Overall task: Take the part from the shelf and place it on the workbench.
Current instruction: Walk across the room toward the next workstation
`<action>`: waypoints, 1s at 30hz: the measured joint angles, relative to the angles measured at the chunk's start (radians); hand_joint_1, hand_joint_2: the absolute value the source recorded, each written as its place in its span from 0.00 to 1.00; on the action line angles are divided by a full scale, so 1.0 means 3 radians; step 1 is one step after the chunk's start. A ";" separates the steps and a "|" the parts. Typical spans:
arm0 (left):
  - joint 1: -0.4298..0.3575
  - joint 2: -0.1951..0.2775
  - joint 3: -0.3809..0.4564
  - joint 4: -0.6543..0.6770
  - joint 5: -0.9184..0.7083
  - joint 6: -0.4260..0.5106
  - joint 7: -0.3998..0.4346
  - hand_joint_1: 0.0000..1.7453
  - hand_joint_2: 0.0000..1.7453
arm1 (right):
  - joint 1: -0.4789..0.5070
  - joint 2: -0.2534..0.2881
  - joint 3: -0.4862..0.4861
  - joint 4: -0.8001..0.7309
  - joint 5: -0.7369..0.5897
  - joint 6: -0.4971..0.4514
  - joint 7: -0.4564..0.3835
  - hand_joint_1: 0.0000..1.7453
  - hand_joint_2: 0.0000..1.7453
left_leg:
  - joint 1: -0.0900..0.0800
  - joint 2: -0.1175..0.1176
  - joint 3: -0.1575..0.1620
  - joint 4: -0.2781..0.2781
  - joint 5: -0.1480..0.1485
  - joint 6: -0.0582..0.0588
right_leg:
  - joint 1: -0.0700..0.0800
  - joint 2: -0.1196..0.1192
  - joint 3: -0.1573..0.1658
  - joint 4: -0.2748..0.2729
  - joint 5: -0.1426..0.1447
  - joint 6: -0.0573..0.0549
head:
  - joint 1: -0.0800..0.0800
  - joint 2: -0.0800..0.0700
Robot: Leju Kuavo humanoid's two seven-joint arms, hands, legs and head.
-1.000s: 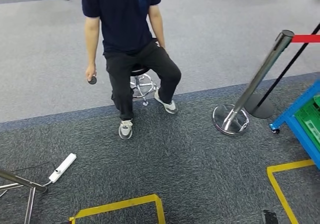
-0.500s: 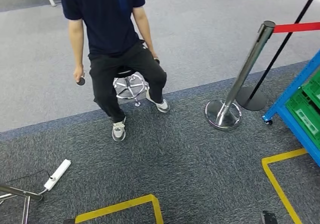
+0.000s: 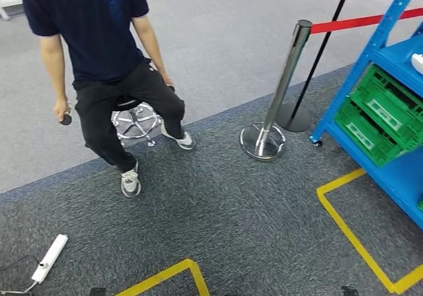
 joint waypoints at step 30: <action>-0.0004 0.0045 -0.0170 0.0007 -0.0172 -0.0073 0.0022 0.00 0.00 | -0.0065 0.0032 0.0002 0.0001 0.0070 0.0020 -0.0097 0.00 0.00 | 0.0002 -0.0019 -0.0017 0.0012 0.0008 -0.0018 | -0.0001 0.0010 0.0037 -0.0042 -0.0014 -0.0014 | -0.0001 -0.0001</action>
